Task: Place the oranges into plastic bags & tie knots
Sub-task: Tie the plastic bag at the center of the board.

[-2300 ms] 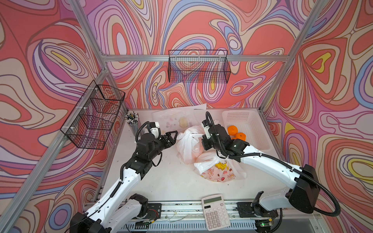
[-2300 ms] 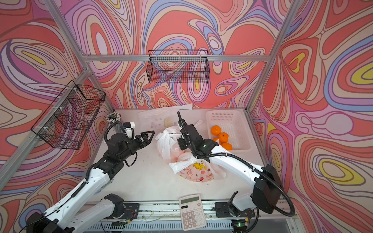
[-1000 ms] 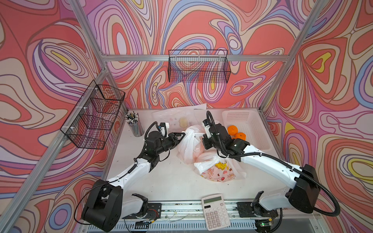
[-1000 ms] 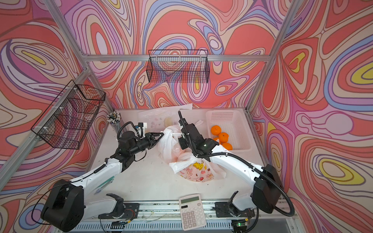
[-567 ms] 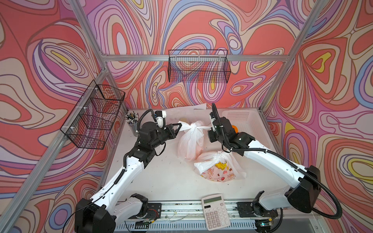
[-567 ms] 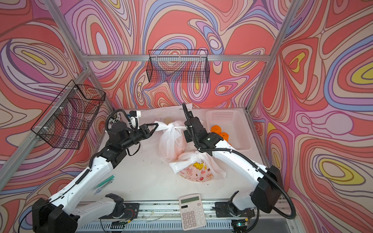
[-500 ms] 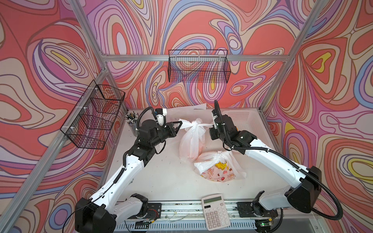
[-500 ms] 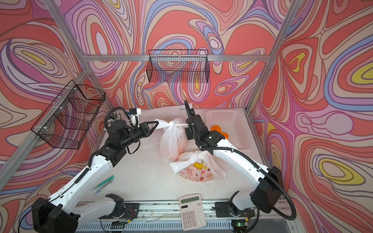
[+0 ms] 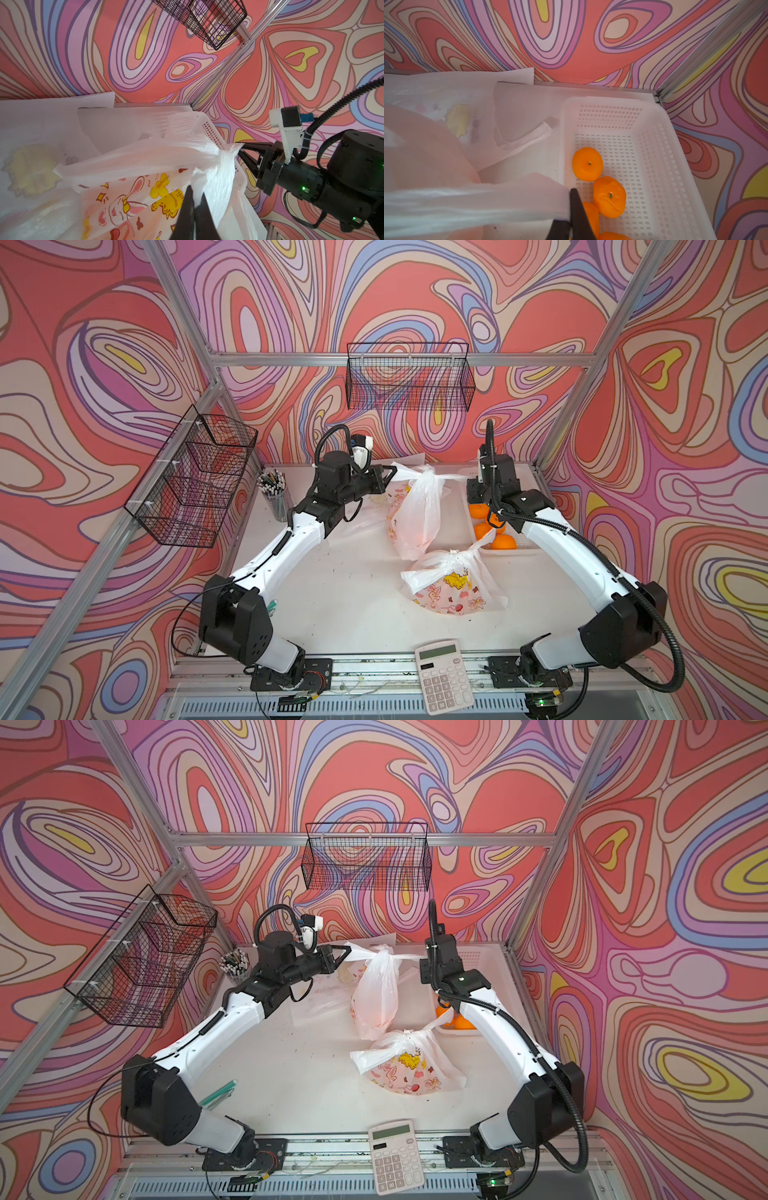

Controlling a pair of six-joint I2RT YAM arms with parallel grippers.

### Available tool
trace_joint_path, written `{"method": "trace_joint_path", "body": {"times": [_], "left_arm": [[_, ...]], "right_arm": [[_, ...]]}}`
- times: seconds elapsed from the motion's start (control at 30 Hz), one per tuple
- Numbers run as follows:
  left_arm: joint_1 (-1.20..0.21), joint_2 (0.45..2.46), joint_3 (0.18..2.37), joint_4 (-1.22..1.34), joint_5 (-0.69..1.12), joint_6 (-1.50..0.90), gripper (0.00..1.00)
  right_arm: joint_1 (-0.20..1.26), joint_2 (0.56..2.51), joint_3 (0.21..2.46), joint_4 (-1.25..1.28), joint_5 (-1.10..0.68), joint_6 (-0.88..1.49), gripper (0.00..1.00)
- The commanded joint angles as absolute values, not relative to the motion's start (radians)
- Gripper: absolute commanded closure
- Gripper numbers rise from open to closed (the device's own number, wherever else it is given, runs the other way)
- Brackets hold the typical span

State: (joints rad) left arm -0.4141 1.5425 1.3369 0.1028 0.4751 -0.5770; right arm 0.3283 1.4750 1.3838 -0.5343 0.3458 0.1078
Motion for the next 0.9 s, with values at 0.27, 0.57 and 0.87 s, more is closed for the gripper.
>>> {"method": "trace_joint_path", "body": {"times": [0.27, 0.57, 0.87], "left_arm": [[-0.409, 1.779, 1.526, 0.076, 0.418, -0.528, 1.00], [-0.395, 1.739, 1.297, 0.056, 0.305, -0.518, 1.00], [-0.351, 1.670, 1.190, 0.049, 0.334, -0.504, 1.00]], "right_arm": [[0.114, 1.614, 1.375, -0.548, 0.340, 0.104, 1.00], [0.013, 1.650, 1.199, -0.490, 0.318, 0.183, 1.00], [0.000, 1.619, 1.154, -0.449, 0.211, 0.196, 1.00]]}}
